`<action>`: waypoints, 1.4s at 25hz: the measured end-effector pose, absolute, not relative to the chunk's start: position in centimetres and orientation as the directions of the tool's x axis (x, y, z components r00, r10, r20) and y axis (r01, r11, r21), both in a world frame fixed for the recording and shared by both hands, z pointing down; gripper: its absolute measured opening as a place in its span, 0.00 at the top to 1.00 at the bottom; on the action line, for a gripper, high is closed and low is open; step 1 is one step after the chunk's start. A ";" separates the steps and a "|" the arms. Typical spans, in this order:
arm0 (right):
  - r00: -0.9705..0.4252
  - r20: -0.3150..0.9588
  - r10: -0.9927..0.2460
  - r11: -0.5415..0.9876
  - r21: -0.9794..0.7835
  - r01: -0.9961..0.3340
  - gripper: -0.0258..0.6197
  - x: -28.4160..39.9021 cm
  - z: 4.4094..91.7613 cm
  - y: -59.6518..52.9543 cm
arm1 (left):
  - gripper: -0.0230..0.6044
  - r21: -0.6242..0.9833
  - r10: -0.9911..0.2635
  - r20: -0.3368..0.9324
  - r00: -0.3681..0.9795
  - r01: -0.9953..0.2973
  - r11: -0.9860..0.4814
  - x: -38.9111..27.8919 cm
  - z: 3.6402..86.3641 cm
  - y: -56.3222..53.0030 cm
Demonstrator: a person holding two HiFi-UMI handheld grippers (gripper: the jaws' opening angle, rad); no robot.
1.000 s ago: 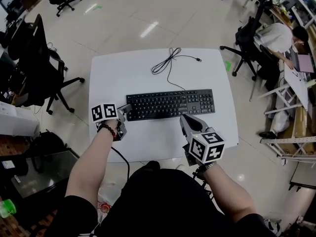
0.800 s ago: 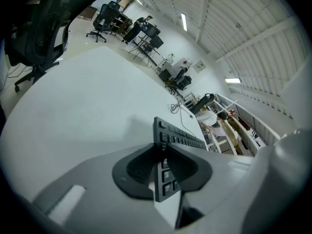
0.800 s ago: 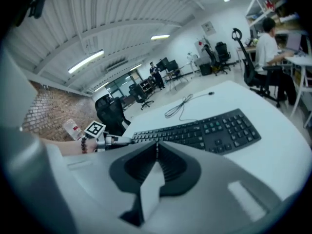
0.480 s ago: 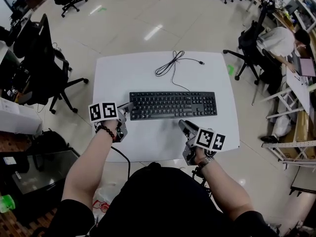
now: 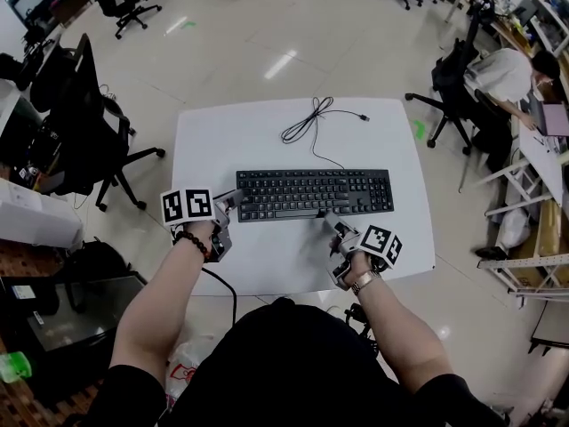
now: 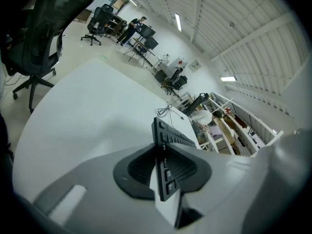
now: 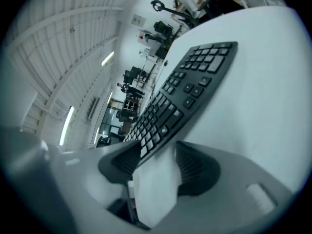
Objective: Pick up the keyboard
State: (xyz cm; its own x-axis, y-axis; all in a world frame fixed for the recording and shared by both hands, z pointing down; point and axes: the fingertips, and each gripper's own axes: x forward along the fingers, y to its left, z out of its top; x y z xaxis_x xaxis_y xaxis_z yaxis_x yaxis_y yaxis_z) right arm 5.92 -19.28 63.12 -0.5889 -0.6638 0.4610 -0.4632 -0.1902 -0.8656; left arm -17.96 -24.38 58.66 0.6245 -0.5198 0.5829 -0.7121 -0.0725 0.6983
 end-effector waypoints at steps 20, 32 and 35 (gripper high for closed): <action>-0.514 0.187 -0.837 -0.096 -0.975 -0.198 0.79 7.0 63.2 -23.7 | 0.85 0.708 -0.513 0.580 0.632 -0.703 -0.065 -17.5 57.9 -24.4; -0.546 0.117 -0.830 0.092 -0.936 -0.340 0.79 7.0 54.8 -23.4 | 0.84 0.758 -0.599 0.437 0.671 -0.634 -0.156 -17.5 53.6 -24.1; -0.552 0.087 -0.829 0.142 -0.923 -0.358 0.79 7.0 52.2 -22.9 | 0.84 0.765 -0.623 0.388 0.679 -0.614 -0.193 -17.6 51.6 -23.7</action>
